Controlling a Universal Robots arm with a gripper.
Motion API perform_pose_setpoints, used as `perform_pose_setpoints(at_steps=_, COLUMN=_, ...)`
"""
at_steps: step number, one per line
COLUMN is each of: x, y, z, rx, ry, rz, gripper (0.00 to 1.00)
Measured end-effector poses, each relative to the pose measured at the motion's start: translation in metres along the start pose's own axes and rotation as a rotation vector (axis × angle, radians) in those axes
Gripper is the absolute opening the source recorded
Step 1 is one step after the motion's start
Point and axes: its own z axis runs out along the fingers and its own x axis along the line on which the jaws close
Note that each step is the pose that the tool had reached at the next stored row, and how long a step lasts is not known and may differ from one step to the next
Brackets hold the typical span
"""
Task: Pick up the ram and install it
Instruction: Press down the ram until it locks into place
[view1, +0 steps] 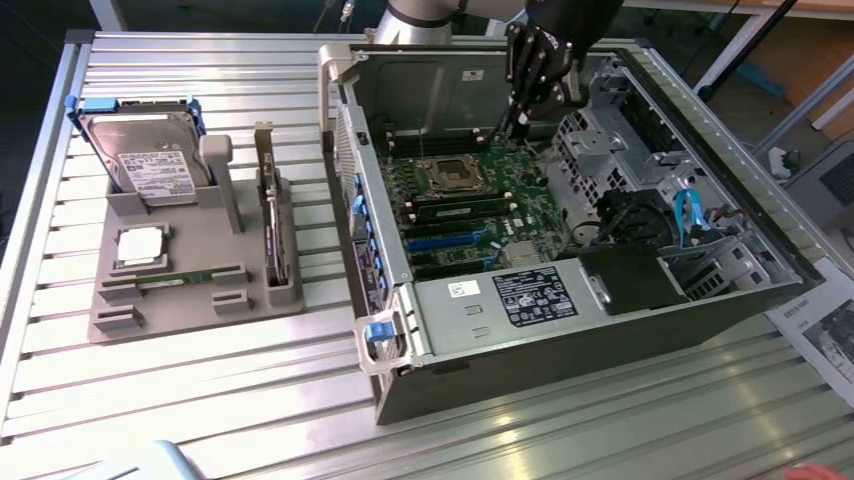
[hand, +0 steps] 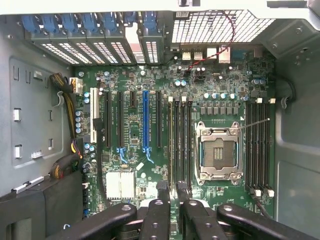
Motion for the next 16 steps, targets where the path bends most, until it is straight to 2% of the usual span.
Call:
perform_pose_setpoints(at_steps=5, x=0.0, y=0.0, z=0.0, rx=0.0, ry=0.0, rz=0.0, gripper=0.19)
perform_pose_setpoints(at_steps=6, x=0.0, y=0.0, z=0.0, rx=0.0, ry=0.0, rz=0.0, gripper=0.18)
perform_pose_setpoints(at_steps=7, x=0.0, y=0.0, z=0.0, rx=0.0, ry=0.0, rz=0.0, gripper=0.1)
perform_pose_setpoints(at_steps=16, x=0.0, y=0.0, z=0.0, rx=0.0, ry=0.0001, rz=0.0, gripper=0.1)
